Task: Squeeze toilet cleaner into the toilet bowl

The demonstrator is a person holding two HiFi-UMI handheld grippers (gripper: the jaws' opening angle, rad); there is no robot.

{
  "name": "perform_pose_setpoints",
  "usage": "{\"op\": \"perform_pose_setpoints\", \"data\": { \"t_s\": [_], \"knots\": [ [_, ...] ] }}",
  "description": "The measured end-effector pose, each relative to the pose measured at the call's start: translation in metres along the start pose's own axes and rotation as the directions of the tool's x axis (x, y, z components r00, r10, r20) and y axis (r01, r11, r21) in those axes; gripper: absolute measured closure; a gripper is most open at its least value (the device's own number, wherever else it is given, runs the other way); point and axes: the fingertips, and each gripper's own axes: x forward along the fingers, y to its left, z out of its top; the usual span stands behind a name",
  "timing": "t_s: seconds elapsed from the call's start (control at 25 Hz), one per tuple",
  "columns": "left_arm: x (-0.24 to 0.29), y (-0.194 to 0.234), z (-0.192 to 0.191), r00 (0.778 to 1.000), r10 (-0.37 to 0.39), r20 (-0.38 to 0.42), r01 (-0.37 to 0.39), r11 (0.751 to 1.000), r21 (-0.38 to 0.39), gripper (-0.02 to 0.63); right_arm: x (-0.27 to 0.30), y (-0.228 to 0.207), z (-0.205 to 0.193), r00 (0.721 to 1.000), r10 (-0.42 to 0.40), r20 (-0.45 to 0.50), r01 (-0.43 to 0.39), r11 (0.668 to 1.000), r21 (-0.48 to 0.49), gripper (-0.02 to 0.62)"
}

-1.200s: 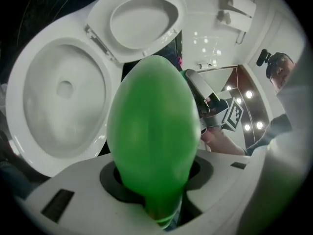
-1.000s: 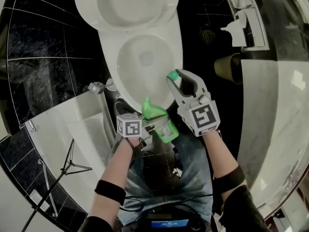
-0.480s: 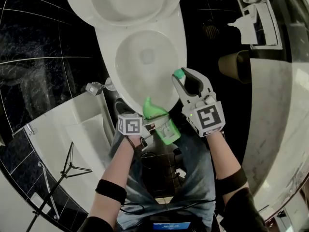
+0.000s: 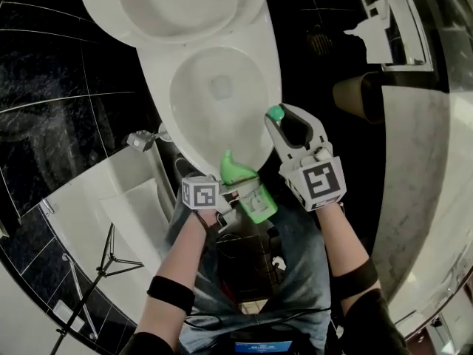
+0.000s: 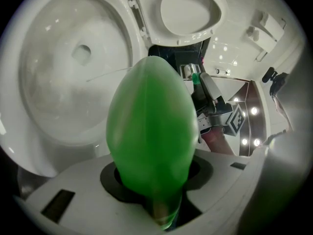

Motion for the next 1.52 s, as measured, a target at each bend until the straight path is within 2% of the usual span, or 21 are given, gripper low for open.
{"op": "perform_pose_setpoints", "data": {
  "t_s": [0.36, 1.04, 1.52],
  "knots": [
    [0.023, -0.006, 0.005, 0.999, -0.001, -0.044, 0.001, 1.0, -0.004, 0.426, -0.013, -0.023, 0.002, 0.999, -0.045, 0.008, 0.045, 0.999, 0.019, 0.448],
    [0.07, -0.03, 0.048, 0.994, -0.043, -0.1, 0.046, 0.999, 0.026, 0.426, -0.036, -0.072, 0.008, 0.987, -0.158, 0.01, 0.157, 0.986, 0.057, 0.449],
    [0.101, -0.043, 0.11, 0.992, -0.057, -0.112, 0.068, 0.993, 0.096, 0.426, -0.042, -0.094, 0.016, 0.978, -0.208, 0.014, 0.206, 0.976, 0.071, 0.449]
  ]
}}
